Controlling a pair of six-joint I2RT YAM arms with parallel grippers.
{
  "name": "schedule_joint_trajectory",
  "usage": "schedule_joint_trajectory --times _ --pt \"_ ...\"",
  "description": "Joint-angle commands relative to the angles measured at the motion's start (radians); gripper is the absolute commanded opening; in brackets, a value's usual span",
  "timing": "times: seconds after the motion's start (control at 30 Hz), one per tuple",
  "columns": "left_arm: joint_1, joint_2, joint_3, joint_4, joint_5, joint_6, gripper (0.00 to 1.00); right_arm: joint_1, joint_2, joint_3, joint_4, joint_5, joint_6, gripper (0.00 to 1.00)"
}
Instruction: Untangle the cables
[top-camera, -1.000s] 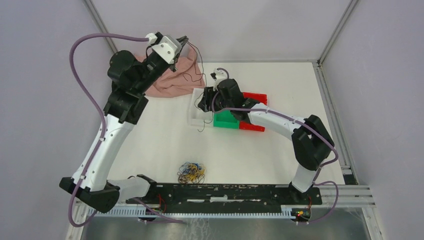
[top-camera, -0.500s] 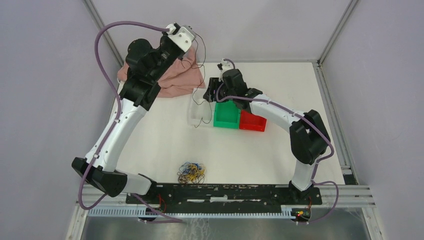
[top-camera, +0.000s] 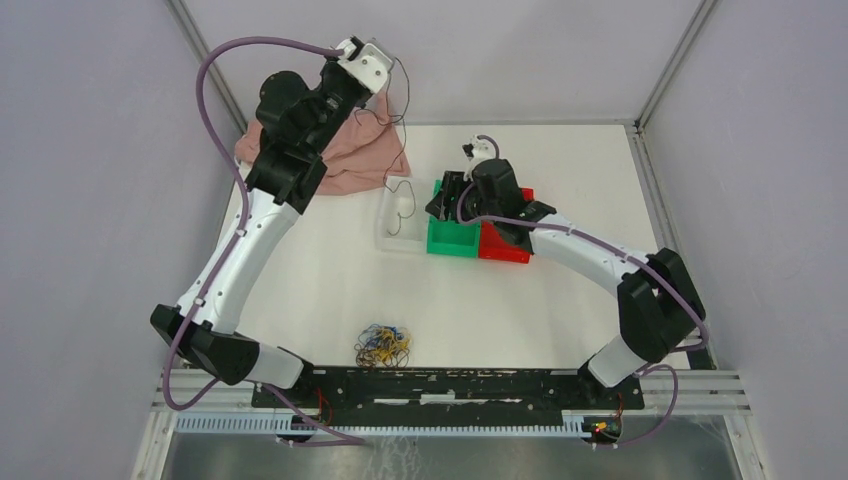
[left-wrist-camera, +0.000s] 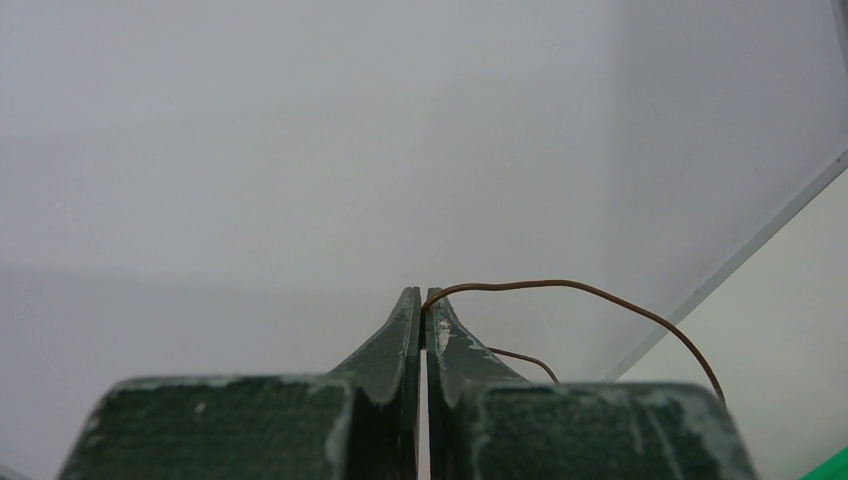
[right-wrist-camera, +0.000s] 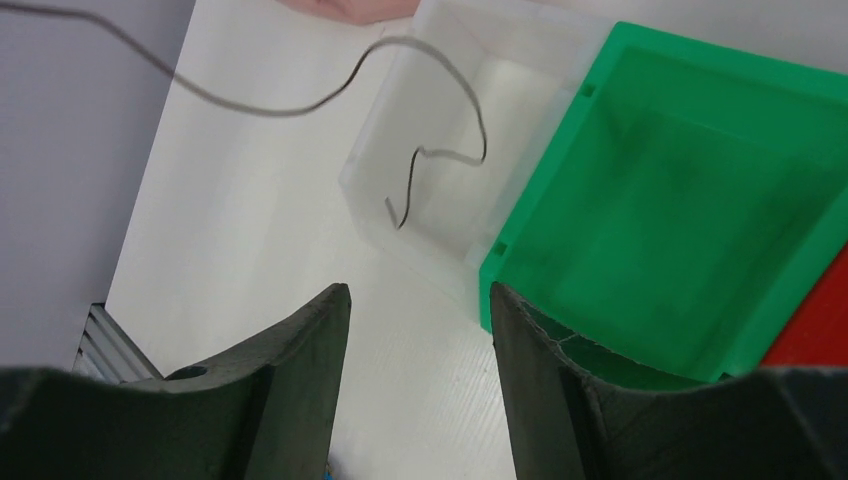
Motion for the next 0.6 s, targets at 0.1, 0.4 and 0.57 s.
schedule_joint_trajectory --times 0.1,0.4,0.57 --pt "-0.002 -0.040 -0.089 0.068 0.001 0.027 0.03 0.032 -0.126 -0.121 0.103 -0.039 0.006 0.61" --pt "-0.002 -0.038 -0.273 -0.085 -0.009 -0.050 0.03 0.033 -0.159 -0.162 0.102 0.015 0.018 0.61" --pt "-0.003 -0.019 -0.358 -0.135 0.015 -0.127 0.03 0.028 -0.180 -0.161 0.079 0.054 0.038 0.61"
